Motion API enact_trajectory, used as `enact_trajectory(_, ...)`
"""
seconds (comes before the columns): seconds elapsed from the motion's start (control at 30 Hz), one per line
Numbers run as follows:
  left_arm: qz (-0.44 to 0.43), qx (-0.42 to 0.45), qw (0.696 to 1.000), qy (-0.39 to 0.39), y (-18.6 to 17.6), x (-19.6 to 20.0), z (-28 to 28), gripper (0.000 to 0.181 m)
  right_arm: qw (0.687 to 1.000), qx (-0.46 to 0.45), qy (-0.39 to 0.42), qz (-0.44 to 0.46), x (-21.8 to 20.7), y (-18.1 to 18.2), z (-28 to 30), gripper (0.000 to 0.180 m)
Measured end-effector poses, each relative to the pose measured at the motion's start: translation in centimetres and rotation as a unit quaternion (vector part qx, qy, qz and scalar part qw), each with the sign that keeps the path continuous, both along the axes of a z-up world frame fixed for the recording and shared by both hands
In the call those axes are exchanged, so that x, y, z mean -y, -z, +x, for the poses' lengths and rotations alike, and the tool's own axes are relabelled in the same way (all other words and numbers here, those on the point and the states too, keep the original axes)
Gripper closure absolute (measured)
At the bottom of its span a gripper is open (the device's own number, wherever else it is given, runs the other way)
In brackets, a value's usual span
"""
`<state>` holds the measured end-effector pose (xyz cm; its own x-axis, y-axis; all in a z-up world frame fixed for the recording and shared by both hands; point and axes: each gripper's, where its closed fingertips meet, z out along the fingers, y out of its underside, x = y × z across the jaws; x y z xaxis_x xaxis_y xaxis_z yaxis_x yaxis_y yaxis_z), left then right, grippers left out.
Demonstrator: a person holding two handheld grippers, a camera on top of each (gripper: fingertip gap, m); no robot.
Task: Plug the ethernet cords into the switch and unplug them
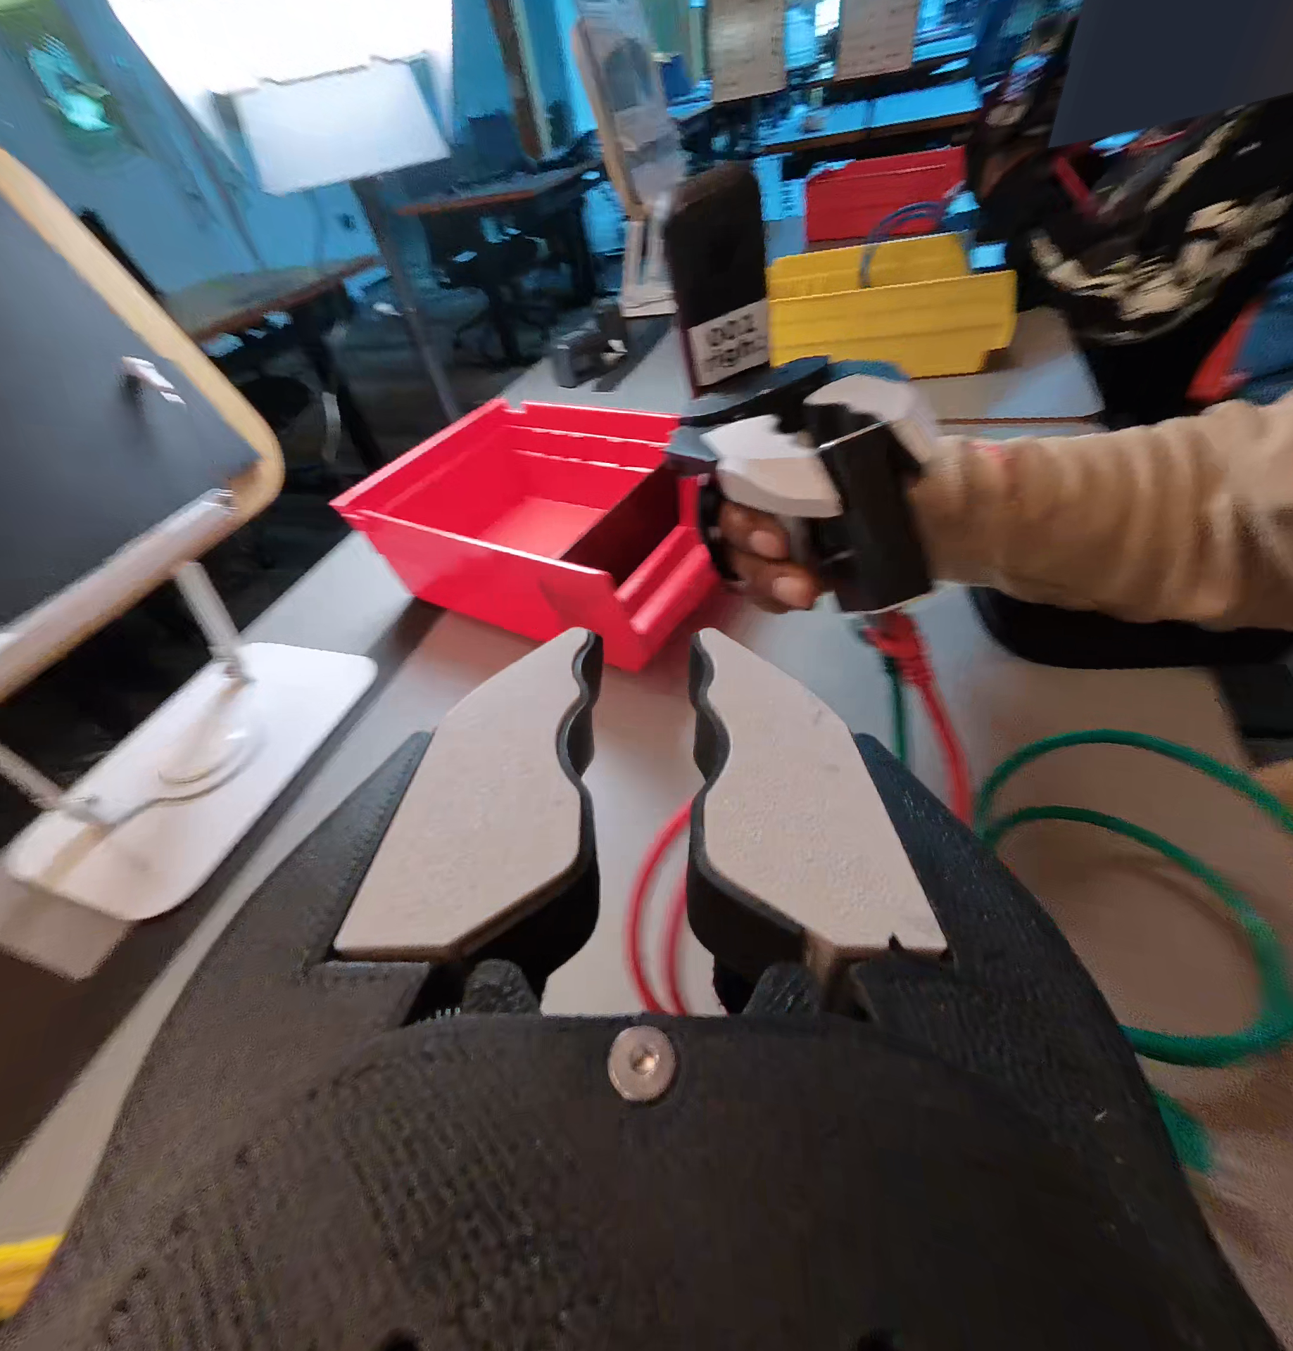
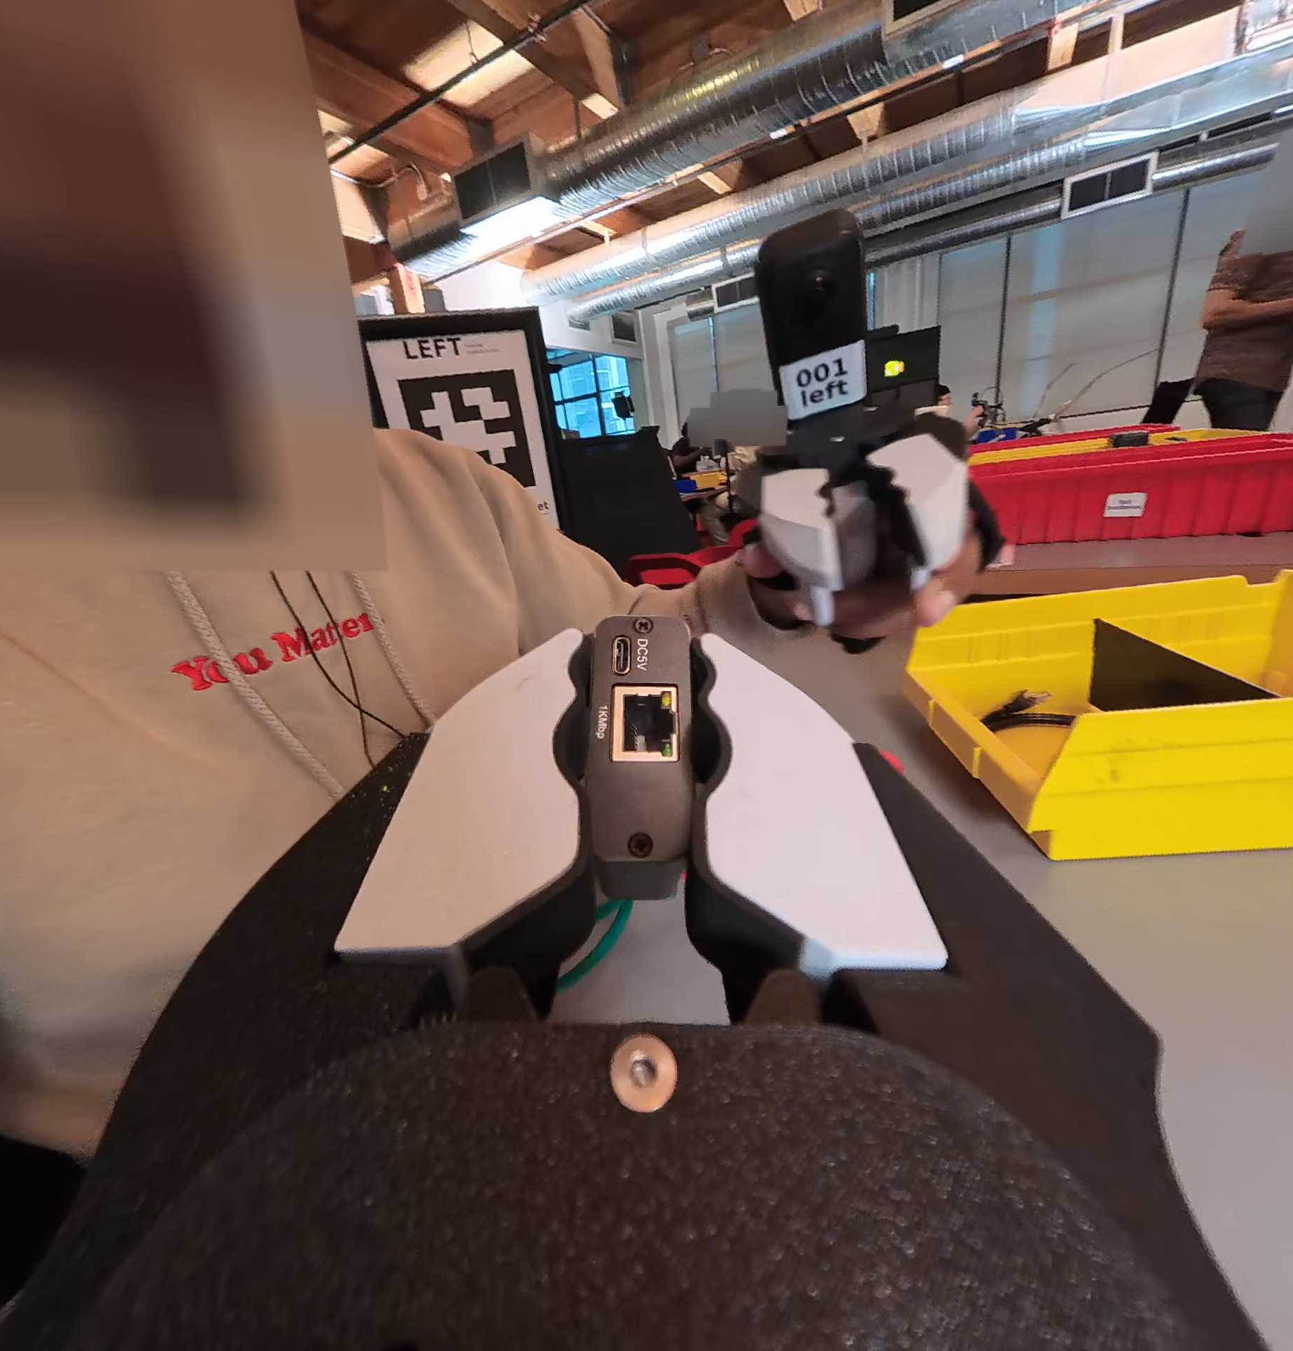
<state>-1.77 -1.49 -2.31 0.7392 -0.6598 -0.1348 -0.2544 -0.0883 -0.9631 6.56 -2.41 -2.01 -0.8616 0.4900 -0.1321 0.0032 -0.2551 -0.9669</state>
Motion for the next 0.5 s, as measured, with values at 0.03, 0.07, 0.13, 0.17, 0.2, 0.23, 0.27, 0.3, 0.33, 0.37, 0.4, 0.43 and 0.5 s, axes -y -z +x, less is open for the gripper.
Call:
enact_trajectory(0.03, -0.021, 0.010, 0.999, 0.024, 0.2, 0.6, 1.0, 0.156, 1.000, -0.001, 0.008, 0.004, -0.1, 0.1, -0.2, 0.156)
enact_trajectory(0.07, -0.045, 0.010, 0.998, 0.047, 0.7, 1.1, 2.2, 0.153, 1.000, -0.003, 0.015, 0.007, -0.2, 0.1, -0.3, 0.156)
enact_trajectory(0.13, -0.093, -0.018, 0.992, 0.082, 2.7, 2.0, 4.6, 0.142, 1.000, -0.011, 0.025, 0.008, -0.3, -0.2, -0.3, 0.155)
enact_trajectory(0.17, -0.108, -0.033, 0.989, 0.093, 3.7, 2.2, 5.7, 0.140, 0.999, -0.017, 0.030, 0.004, -0.5, -0.4, -0.4, 0.155)
enact_trajectory(0.2, -0.116, -0.044, 0.987, 0.100, 4.5, 2.3, 6.6, 0.139, 0.999, -0.023, 0.037, -0.001, -0.6, -0.7, -0.4, 0.155)
enact_trajectory(0.23, -0.119, -0.053, 0.987, 0.098, 5.3, 2.2, 7.3, 0.141, 0.999, -0.029, 0.044, -0.005, -0.8, -1.0, -0.4, 0.155)
enact_trajectory(0.27, -0.117, -0.062, 0.987, 0.092, 5.9, 1.9, 7.8, 0.145, 0.998, -0.033, 0.052, -0.008, -1.0, -1.2, -0.5, 0.155)
enact_trajectory(0.3, -0.110, -0.068, 0.988, 0.084, 6.3, 1.5, 8.0, 0.150, 0.998, -0.036, 0.058, -0.009, -1.2, -1.4, -0.5, 0.155)
enact_trajectory(0.33, -0.100, -0.069, 0.990, 0.074, 6.4, 1.1, 8.0, 0.156, 0.997, -0.038, 0.063, -0.010, -1.3, -1.6, -0.5, 0.155)
enact_trajectory(0.37, -0.090, -0.064, 0.992, 0.065, 6.1, 0.9, 7.9, 0.159, 0.997, -0.039, 0.073, -0.011, -1.6, -1.6, -0.6, 0.155)
enact_trajectory(0.4, -0.082, -0.058, 0.993, 0.058, 5.8, 0.7, 7.8, 0.163, 0.996, -0.041, 0.080, -0.014, -1.8, -1.8, -0.7, 0.155)
enact_trajectory(0.43, -0.076, -0.056, 0.994, 0.053, 5.5, 0.6, 7.6, 0.166, 0.995, -0.042, 0.087, -0.018, -2.1, -1.9, -0.8, 0.155)
enact_trajectory(0.5, -0.081, -0.062, 0.993, 0.051, 5.5, 0.6, 7.3, 0.169, 0.995, -0.041, 0.090, -0.017, -2.0, -1.8, -0.9, 0.155)
